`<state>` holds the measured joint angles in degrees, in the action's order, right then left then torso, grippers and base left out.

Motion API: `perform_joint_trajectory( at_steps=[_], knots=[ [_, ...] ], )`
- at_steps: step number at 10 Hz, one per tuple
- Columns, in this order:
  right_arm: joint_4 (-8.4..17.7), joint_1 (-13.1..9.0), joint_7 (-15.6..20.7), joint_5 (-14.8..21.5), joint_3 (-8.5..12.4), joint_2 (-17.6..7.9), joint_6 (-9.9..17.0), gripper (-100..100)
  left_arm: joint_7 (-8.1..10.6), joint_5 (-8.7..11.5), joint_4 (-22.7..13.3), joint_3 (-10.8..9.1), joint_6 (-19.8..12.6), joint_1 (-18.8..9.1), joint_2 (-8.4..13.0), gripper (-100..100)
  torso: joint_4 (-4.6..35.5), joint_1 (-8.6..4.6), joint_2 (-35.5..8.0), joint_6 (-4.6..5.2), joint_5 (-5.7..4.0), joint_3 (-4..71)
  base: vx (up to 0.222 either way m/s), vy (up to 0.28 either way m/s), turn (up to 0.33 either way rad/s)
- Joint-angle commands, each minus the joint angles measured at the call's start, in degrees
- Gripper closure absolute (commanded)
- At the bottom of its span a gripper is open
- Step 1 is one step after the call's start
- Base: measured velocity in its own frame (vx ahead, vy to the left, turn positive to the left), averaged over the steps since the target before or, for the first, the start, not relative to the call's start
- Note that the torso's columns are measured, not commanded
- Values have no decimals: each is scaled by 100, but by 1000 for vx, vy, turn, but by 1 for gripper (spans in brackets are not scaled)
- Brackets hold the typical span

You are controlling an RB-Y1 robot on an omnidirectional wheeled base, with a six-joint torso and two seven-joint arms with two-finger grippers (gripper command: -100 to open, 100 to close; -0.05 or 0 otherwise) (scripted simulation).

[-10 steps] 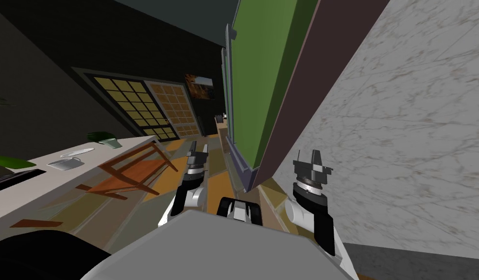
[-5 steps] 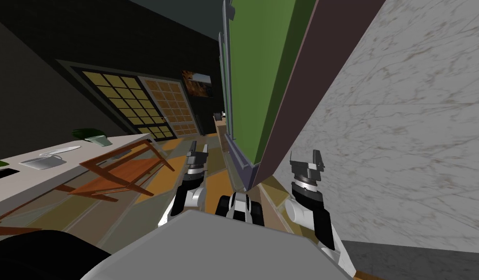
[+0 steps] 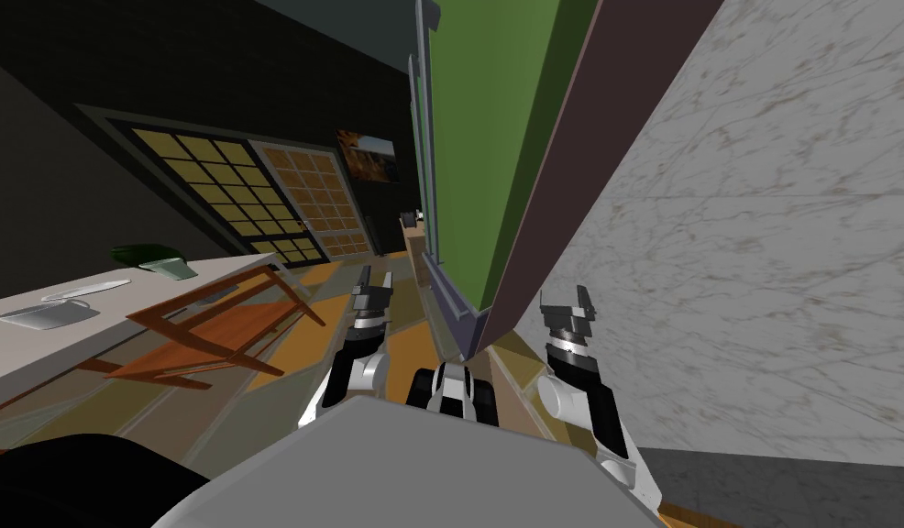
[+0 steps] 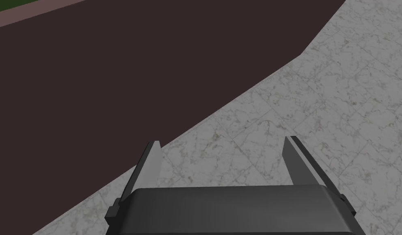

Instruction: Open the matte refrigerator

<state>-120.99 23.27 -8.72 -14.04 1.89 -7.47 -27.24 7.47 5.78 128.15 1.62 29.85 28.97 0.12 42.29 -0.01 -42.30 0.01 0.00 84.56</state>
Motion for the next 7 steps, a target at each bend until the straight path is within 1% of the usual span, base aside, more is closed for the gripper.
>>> perform_joint_trajectory(
  at_steps=[1, 2, 3, 4, 5, 6, 7],
  knots=[
    [281, -129, -20, -419, -69, -105, 300, -100, 0, 0, 0, 0, 0, 0, 0, 0, 0, 2, 0, -2, 1, 1, 18, 18, -53],
    [281, -129, -20, -545, -69, -105, 300, -100, 0, 0, 0, 0, 0, 0, 0, 0, -1, 3, 3, 0, 1, 2, 15, 16, -29],
    [486, -201, -48, -741, -107, -183, 498, -100, 0, 0, 0, 0, 0, 0, 0, 0, -1, 1, 3, -2, 1, 2, 20, 18, -65],
    [486, -201, -48, -890, -107, -183, 498, -100, 0, 0, 0, 0, 0, 0, 0, 0, -1, 1, 5, -1, 0, 3, 21, 20, -29],
    [702, -276, -77, -1063, -147, -254, 711, -100, 0, 0, 0, 0, 0, 0, 0, 0, -1, 1, 2, 0, 1, 2, 23, 22, -65],
    [702, -276, -77, -1240, -147, -254, 711, -100, 0, 0, 0, 0, 0, 0, 0, 0, -1, 1, 2, 0, 0, 1, 19, 17, -37],
    [930, -354, -109, -1421, -188, -317, 936, -100, 0, 0, 0, 0, 0, 0, 0, 0, 0, -1, 0, -1, 0, 0, 22, 23, -76]
  ],
)
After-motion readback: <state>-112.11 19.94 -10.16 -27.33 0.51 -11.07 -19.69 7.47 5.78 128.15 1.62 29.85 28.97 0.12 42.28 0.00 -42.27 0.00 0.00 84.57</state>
